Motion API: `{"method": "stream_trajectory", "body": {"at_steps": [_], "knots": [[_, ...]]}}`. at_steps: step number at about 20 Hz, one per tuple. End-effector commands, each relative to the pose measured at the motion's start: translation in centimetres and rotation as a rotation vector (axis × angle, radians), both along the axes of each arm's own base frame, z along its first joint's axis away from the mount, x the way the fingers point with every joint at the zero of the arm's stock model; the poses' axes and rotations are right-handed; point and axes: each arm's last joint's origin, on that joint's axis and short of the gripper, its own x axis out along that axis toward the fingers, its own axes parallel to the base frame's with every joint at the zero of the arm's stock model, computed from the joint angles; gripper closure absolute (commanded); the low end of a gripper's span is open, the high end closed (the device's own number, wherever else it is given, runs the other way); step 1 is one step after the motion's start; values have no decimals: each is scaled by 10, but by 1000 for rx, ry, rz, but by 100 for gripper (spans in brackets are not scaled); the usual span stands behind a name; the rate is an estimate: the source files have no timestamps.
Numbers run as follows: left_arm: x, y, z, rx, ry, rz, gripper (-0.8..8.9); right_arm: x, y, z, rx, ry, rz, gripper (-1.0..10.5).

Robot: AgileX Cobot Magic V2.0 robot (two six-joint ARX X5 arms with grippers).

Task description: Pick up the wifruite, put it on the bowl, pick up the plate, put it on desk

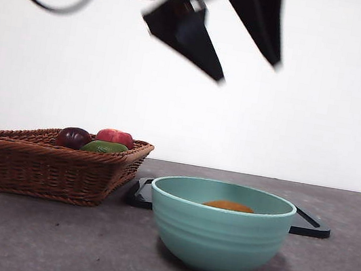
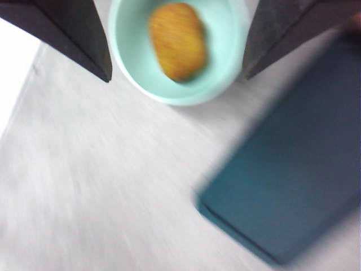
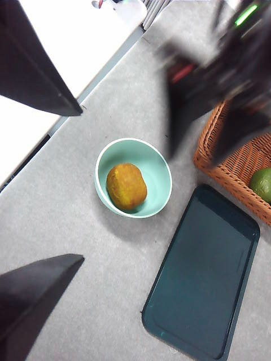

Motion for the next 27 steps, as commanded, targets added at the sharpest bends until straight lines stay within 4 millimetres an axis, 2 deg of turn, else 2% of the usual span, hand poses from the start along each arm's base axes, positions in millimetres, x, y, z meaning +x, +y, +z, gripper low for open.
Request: {"method": "stream_trajectory", "body": {"at_steps": [1,4,6,9,11,13,16,19,27], "knots": [[0,23,31,-77,-69,51,439,0,0,5,9,-16,0,557],[-3,63,61,-152,-123,148,439,0,0,6,10,-19,0,557],[-6,89,71,-150,-134,209,439,1,1,6,11,-23,0,557],[-14,114,72,-140,-138,257,440,1,0,6,5,-29,-7,557],[-23,124,63,-130,-121,262,440,1,0,6,-9,-34,-22,557],[-33,130,45,-134,-67,218,440,1,0,6,-10,-34,-23,557],[-51,133,15,-182,110,35,442,3,0,6,-11,-29,-23,557],[-64,133,-6,-170,260,-81,443,5,1,5,-13,-22,-23,557],[-65,133,-7,-160,258,-97,443,12,3,3,-19,8,-20,557]]}}
